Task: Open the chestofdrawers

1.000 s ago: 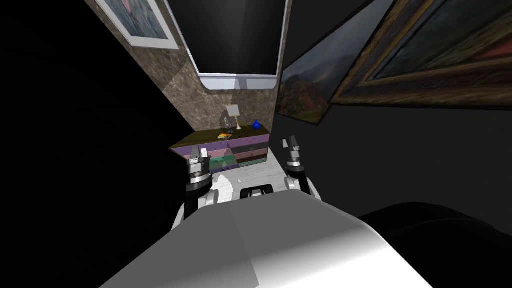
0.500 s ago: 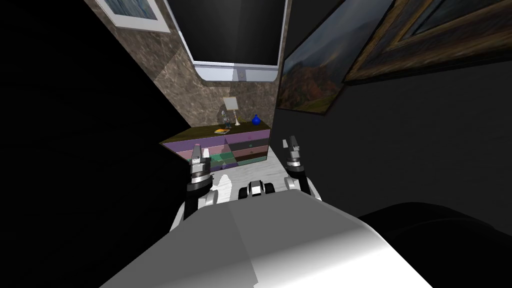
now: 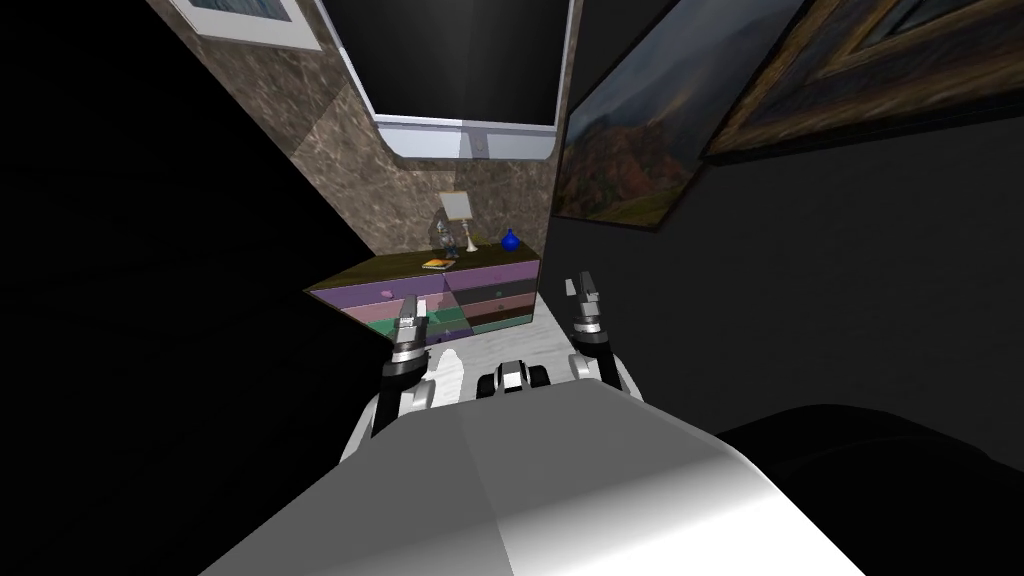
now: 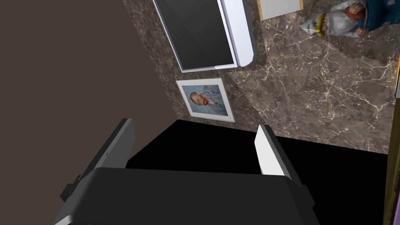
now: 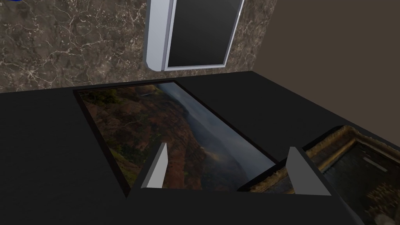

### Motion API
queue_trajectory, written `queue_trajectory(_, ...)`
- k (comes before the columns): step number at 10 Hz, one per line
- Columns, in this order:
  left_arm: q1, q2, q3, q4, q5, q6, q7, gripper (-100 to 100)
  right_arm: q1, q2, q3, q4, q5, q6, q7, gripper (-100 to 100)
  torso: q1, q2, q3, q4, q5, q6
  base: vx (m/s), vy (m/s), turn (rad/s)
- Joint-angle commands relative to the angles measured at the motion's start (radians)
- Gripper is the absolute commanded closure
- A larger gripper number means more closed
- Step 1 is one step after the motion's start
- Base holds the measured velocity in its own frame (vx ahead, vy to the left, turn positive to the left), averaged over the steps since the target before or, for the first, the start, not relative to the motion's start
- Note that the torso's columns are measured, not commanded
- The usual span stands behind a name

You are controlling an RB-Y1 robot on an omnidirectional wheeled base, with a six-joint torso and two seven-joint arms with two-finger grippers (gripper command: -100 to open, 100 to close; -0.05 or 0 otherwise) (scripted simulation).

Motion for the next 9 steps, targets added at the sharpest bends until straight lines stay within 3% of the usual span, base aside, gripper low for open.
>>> queue_trajectory(1,-0.018,0.020,0.005,0.066,0.000,-0.007,-0.002,-100,0.000,0.000,0.000,0.000,0.000,0.000,0.000,0,0.001,0.000,0.000,0.000,0.000,0.000,0.106,-0.061,-0.010)
queue_trajectory(9,-0.083,0.011,0.015,0.262,-0.003,-0.023,-0.012,-100,0.000,0.000,0.000,0.000,0.000,0.000,0.000,0,0.001,-0.001,0.000,0.000,0.000,0.000,0.106,-0.064,-0.008)
